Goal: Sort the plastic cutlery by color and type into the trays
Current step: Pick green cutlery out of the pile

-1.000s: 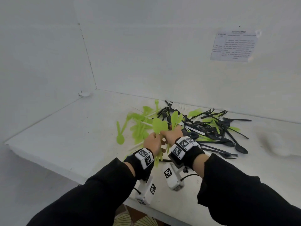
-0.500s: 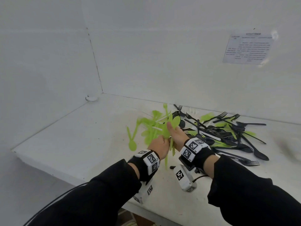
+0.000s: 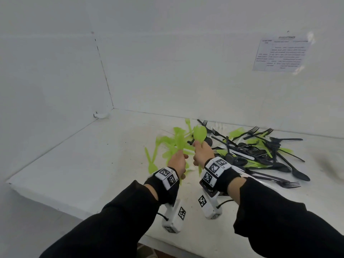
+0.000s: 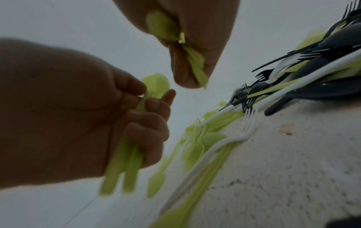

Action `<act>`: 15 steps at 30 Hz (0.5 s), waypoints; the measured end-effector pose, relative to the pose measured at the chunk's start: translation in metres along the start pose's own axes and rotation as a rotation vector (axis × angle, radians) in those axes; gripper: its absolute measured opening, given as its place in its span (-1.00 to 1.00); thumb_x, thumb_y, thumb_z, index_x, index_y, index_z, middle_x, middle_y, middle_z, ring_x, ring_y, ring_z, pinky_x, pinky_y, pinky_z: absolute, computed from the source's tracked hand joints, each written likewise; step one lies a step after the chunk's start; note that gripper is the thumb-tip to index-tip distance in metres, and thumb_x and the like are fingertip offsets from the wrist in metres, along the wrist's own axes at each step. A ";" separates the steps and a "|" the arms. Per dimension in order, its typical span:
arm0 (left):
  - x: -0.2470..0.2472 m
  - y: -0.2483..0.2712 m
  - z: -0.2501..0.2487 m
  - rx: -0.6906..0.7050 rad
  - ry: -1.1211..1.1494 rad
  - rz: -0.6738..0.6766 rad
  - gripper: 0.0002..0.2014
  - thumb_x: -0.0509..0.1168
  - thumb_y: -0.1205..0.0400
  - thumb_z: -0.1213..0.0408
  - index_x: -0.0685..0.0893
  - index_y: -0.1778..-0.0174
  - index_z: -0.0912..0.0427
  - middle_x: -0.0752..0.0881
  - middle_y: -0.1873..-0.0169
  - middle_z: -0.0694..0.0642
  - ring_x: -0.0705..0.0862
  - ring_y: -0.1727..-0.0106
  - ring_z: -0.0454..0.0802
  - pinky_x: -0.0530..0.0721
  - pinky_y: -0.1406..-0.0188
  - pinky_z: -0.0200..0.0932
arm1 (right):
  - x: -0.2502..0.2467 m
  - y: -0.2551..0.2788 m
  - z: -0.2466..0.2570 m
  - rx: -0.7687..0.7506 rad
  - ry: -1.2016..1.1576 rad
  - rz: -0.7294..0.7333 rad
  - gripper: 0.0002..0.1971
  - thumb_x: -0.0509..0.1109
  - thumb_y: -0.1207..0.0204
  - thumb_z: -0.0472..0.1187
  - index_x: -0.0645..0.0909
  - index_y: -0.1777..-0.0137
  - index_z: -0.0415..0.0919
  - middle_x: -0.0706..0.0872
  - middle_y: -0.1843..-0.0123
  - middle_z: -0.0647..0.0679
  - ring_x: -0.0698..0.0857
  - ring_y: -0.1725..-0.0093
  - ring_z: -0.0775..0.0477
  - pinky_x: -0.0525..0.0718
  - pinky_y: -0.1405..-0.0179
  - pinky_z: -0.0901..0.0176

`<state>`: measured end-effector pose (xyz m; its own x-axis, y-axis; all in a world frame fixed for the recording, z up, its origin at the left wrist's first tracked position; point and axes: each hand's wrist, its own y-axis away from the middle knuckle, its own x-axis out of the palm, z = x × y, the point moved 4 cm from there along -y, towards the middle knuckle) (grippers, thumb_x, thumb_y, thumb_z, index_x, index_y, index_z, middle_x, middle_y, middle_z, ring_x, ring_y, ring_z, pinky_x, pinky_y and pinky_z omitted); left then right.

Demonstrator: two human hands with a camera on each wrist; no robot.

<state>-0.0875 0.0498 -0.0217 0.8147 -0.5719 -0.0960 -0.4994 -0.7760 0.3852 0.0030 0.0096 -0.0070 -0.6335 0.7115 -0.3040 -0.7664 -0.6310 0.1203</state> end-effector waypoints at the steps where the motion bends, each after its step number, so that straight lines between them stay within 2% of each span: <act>1: 0.000 -0.003 0.000 -0.020 0.050 -0.002 -0.72 -0.08 -0.71 0.24 0.50 0.15 0.20 0.34 0.42 0.09 0.28 0.51 0.00 0.27 0.55 -0.21 | 0.003 0.002 -0.001 0.002 -0.027 0.034 -0.77 0.04 -0.67 -0.12 0.44 0.02 -0.25 0.41 0.38 -0.12 0.37 0.52 -0.06 0.37 0.50 0.14; 3: -0.002 -0.004 0.000 -0.052 0.135 0.028 -0.74 0.00 -0.71 0.29 0.53 0.22 0.19 0.42 0.39 0.10 0.39 0.47 0.00 0.39 0.51 -0.22 | 0.009 0.004 -0.003 -0.022 0.033 0.108 -0.77 0.09 -0.66 -0.16 0.51 0.05 -0.27 0.46 0.36 -0.11 0.43 0.45 -0.06 0.44 0.45 0.09; 5: -0.001 -0.005 0.002 -0.066 0.192 0.067 -0.74 0.10 -0.71 0.28 0.54 0.28 0.20 0.51 0.39 0.11 0.48 0.43 0.00 0.49 0.47 -0.22 | 0.013 0.006 -0.004 -0.076 0.174 0.117 -0.73 0.14 -0.66 -0.14 0.54 0.06 -0.36 0.57 0.24 -0.20 0.53 0.27 -0.15 0.55 0.23 -0.02; 6: -0.001 -0.004 0.002 -0.065 0.216 0.077 -0.74 0.11 -0.72 0.28 0.54 0.28 0.21 0.54 0.39 0.13 0.51 0.40 0.00 0.50 0.47 -0.21 | 0.013 0.006 -0.004 -0.095 0.243 0.097 -0.71 0.15 -0.66 -0.13 0.53 0.07 -0.38 0.59 0.17 -0.26 0.56 0.18 -0.17 0.51 0.16 -0.02; 9: 0.000 -0.008 0.006 -0.054 0.250 0.069 -0.75 0.08 -0.72 0.31 0.55 0.23 0.25 0.55 0.32 0.20 0.51 0.34 0.02 0.49 0.47 -0.21 | 0.014 0.006 -0.005 -0.145 0.345 0.024 -0.70 0.16 -0.66 -0.13 0.51 0.10 -0.41 0.65 0.04 -0.37 0.61 0.01 -0.28 0.35 0.19 0.10; 11: 0.002 -0.011 0.008 -0.031 0.230 0.047 -0.76 0.04 -0.72 0.33 0.56 0.18 0.26 0.57 0.27 0.24 0.54 0.29 0.06 0.52 0.47 -0.22 | 0.015 0.006 -0.006 -0.136 0.328 0.003 -0.70 0.18 -0.65 -0.14 0.42 0.25 -0.33 0.61 0.15 -0.32 0.58 0.07 -0.27 0.36 0.18 0.07; 13: 0.003 -0.012 0.009 -0.012 0.211 0.023 -0.74 0.03 -0.71 0.33 0.59 0.19 0.26 0.63 0.18 0.35 0.60 0.17 0.15 0.55 0.35 -0.13 | 0.016 0.007 -0.007 -0.077 0.322 -0.002 -0.62 0.20 -0.65 -0.13 0.22 0.39 -0.20 0.43 0.34 -0.12 0.46 0.15 -0.15 0.30 0.21 0.11; 14: 0.003 -0.014 0.010 -0.004 0.196 0.017 -0.72 0.03 -0.70 0.32 0.60 0.21 0.26 0.65 0.10 0.43 0.62 0.11 0.21 0.54 0.24 -0.06 | 0.017 0.008 -0.007 -0.053 0.325 0.004 -0.60 0.20 -0.65 -0.13 0.19 0.40 -0.18 0.38 0.37 -0.07 0.43 0.16 -0.12 0.29 0.21 0.14; 15: 0.003 -0.016 0.011 0.007 0.188 0.005 -0.71 0.03 -0.70 0.31 0.61 0.23 0.25 0.66 0.04 0.48 0.63 0.09 0.24 0.52 0.19 -0.02 | 0.018 0.007 -0.007 -0.050 0.331 0.013 -0.63 0.21 -0.65 -0.13 0.25 0.38 -0.21 0.41 0.36 -0.08 0.45 0.15 -0.14 0.33 0.19 0.12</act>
<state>-0.0805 0.0580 -0.0379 0.8526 -0.5164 0.0797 -0.5051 -0.7755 0.3788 -0.0132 0.0153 -0.0179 -0.5683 0.5693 -0.5941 -0.7469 -0.6599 0.0821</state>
